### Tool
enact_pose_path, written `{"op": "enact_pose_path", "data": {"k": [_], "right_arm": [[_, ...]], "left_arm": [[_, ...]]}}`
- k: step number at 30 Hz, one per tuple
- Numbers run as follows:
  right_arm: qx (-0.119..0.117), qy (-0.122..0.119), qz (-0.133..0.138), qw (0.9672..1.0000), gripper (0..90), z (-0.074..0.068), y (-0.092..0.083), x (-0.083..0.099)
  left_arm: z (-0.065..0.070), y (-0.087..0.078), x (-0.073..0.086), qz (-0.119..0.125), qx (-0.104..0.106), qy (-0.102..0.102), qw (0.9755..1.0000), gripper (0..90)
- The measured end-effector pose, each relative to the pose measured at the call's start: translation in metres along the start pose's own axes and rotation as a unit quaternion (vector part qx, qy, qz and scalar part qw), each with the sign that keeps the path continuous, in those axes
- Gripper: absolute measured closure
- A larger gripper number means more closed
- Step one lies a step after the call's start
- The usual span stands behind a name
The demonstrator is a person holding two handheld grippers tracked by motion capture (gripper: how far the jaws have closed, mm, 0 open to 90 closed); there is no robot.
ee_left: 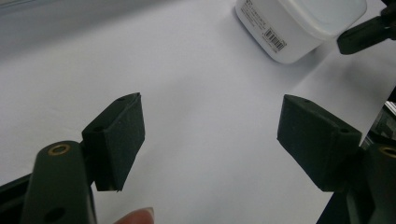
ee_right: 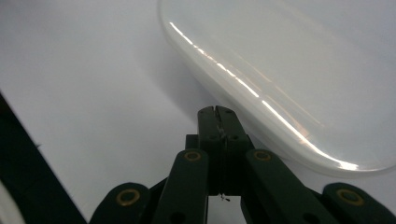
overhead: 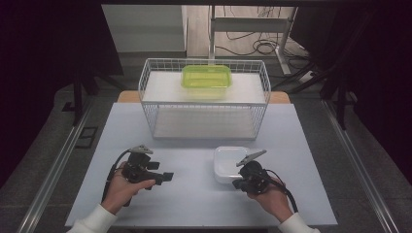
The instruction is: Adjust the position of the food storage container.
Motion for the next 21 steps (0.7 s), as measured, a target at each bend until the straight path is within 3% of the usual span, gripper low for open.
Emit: {"op": "enact_pose_path", "data": {"k": [4,8,11,12,15,21], "right_arm": [[-0.004,0.006,0.041,0.9991,89.0,-0.001,-0.022,-0.015],[0.010,0.021,0.073,0.9970,87.5,0.012,-0.040,-0.021],[0.014,0.038,0.087,0.9954,71.1,0.022,-0.047,-0.020],[0.019,0.047,0.099,0.9938,61.1,0.026,-0.049,-0.021],[0.018,0.071,0.123,0.9897,45.0,0.031,-0.052,-0.024],[0.016,0.093,0.135,0.9863,33.4,0.036,-0.050,-0.023]], "left_arm": [[0.001,-0.002,-0.003,0.011,0.003,-0.009,0.9999,22.6],[0.002,-0.003,-0.006,0.022,0.002,-0.016,0.9996,22.6],[0.003,-0.005,-0.009,0.033,0.002,-0.020,0.9992,22.7],[0.003,-0.005,-0.009,0.038,0.003,-0.021,0.9990,22.8],[0.003,-0.007,-0.013,0.054,0.003,-0.025,0.9982,23.4],[0.003,-0.010,-0.015,0.066,0.007,-0.043,0.9968,23.5]]}}
Point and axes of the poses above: each handheld gripper's, and its own axes: y roughly forward along the jaws, x roughly out of its underside, z roughly to its right, the point moved 7 cm from there along y, roughly forward along the jaws, and after that the axes turned 12 degrees about z, right-handed, at the moved point
